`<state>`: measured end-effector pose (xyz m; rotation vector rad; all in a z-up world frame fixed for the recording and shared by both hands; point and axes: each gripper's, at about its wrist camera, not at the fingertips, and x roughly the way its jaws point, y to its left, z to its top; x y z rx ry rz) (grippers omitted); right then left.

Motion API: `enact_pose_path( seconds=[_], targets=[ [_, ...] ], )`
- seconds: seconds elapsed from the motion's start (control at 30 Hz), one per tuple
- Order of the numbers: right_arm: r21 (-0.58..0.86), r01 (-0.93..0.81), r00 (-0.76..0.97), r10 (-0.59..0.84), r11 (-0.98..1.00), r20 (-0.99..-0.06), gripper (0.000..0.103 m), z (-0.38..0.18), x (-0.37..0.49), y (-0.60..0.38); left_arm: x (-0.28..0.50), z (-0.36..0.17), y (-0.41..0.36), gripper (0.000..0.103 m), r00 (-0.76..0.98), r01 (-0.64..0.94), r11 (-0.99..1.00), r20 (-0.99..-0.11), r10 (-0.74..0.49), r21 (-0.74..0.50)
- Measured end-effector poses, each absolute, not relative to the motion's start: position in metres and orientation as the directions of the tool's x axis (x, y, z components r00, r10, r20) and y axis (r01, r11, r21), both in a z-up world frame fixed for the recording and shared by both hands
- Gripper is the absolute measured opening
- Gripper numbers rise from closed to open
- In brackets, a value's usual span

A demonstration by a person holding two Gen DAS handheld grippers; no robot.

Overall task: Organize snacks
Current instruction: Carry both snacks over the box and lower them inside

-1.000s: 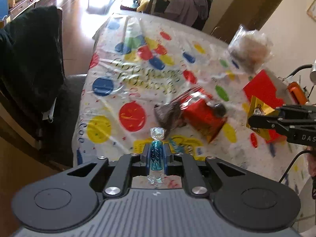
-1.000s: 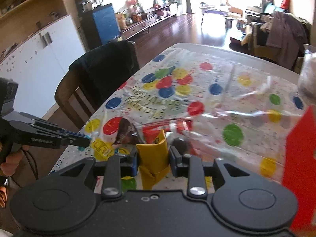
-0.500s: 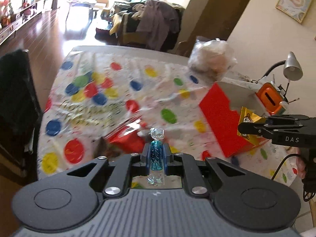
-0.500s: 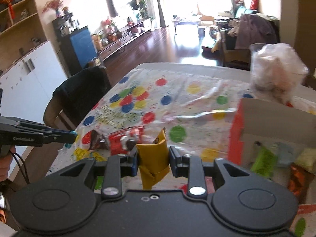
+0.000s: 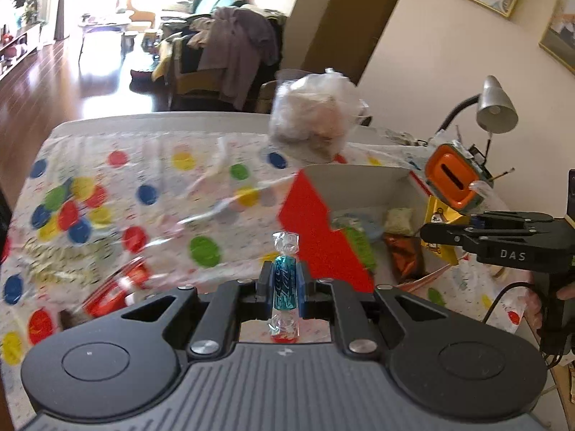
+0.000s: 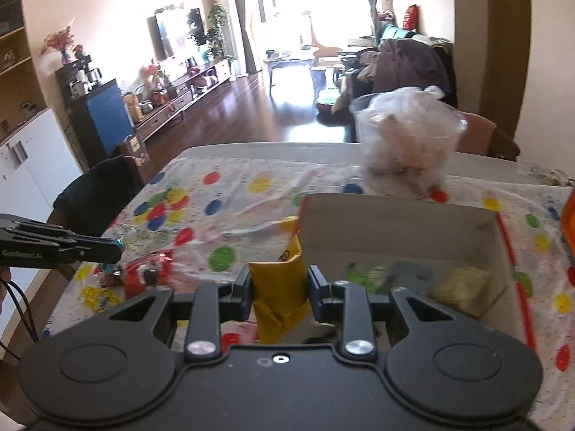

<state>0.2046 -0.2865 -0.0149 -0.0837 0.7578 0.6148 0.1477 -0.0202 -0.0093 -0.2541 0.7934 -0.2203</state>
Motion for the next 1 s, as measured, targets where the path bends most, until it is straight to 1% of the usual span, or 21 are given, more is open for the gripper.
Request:
enact_pose_path(
  seconds=[0.23, 0.5, 0.77, 1.0],
  targets=[
    [0.132, -0.511, 0.583, 0.455, 0.85, -0.674, 0.029, -0.019, 0.228, -0.329, 0.18, -0.006, -0.069, 0.012, 0.671, 0.134, 0.948, -0.677, -0.301, -0.289],
    [0.105, -0.469, 0.582, 0.396, 0.877, -0.711, 0.029, -0.032, 0.261, -0.376, 0.218, -0.013, -0.122, 0.012, 0.652, 0.155, 0.953, -0.698, -0.297, -0.26],
    [0.089, -0.446, 0.544, 0.349, 0.89, -0.763, 0.029, -0.059, 0.29, -0.401, 0.258, -0.033, -0.168, 0.012, 0.61, 0.149, 0.965, -0.748, -0.262, -0.216],
    [0.08, -0.462, 0.492, 0.33, 0.883, -0.806, 0.029, -0.081, 0.318, -0.399, 0.293, -0.053, -0.194, 0.012, 0.56, 0.122, 0.975, -0.798, -0.223, -0.187]
  ],
)
